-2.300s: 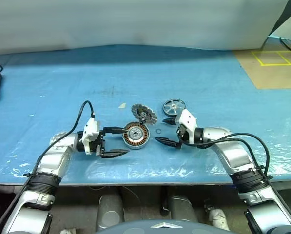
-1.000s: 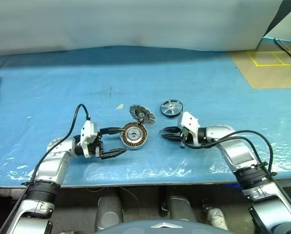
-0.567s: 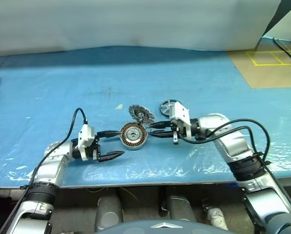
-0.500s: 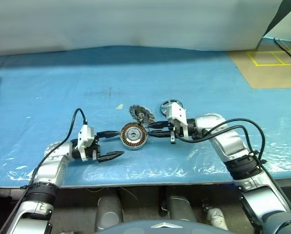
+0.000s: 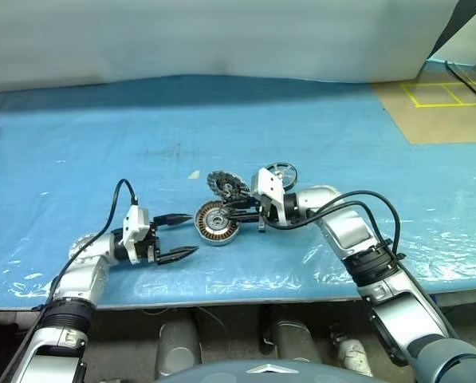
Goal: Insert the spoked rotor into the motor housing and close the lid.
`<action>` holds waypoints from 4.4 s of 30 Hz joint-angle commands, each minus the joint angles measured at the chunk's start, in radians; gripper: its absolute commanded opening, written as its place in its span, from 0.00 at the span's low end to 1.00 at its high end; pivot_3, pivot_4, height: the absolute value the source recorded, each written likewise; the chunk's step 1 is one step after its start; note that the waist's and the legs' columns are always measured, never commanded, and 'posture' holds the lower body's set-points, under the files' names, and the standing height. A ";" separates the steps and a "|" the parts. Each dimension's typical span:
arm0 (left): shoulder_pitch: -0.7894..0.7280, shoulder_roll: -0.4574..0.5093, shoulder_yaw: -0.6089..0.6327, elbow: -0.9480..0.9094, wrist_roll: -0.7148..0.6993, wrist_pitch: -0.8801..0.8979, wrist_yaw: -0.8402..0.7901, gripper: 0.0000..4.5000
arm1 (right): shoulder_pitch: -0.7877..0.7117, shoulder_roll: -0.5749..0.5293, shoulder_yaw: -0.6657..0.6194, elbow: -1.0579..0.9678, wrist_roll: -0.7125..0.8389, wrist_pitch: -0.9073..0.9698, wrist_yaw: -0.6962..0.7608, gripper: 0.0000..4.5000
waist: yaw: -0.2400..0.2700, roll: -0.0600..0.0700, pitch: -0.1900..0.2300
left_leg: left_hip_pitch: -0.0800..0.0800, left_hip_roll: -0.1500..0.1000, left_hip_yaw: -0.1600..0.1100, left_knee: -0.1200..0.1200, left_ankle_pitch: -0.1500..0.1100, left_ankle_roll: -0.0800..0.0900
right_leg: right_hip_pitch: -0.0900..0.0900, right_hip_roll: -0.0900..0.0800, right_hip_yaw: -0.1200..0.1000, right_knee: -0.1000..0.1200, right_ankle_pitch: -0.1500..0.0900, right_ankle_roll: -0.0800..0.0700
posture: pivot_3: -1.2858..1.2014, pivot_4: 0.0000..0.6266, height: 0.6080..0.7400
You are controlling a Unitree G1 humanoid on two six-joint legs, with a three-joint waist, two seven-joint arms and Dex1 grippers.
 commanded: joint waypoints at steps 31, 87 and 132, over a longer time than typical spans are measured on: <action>0.014 0.013 0.026 -0.134 -0.013 0.060 0.058 0.89 | -0.010 0.053 0.026 0.050 -0.029 0.010 -0.015 0.15 | 0.000 0.000 0.000 | 0.000 0.001 0.000 0.000 -0.001 -0.001 | -0.001 0.002 0.002 0.000 0.000 0.000 | 0.52 0.24 1.00; 0.041 0.008 0.018 -0.104 0.008 0.042 0.045 0.89 | 0.002 0.022 0.060 0.020 -0.074 -0.030 0.001 0.01 | 0.000 0.000 0.000 | 0.003 0.005 0.001 0.000 -0.003 -0.005 | -0.002 0.011 0.009 0.000 -0.002 0.002 | 0.52 0.24 1.00; 0.048 -0.002 0.007 -0.120 0.005 0.066 0.049 0.89 | -0.035 -0.060 0.075 -0.133 -0.101 0.026 0.034 0.01 | 0.000 0.000 0.000 | 0.005 0.005 0.001 0.000 -0.004 -0.006 | -0.001 0.012 0.010 0.000 -0.003 0.005 | 0.52 0.24 1.00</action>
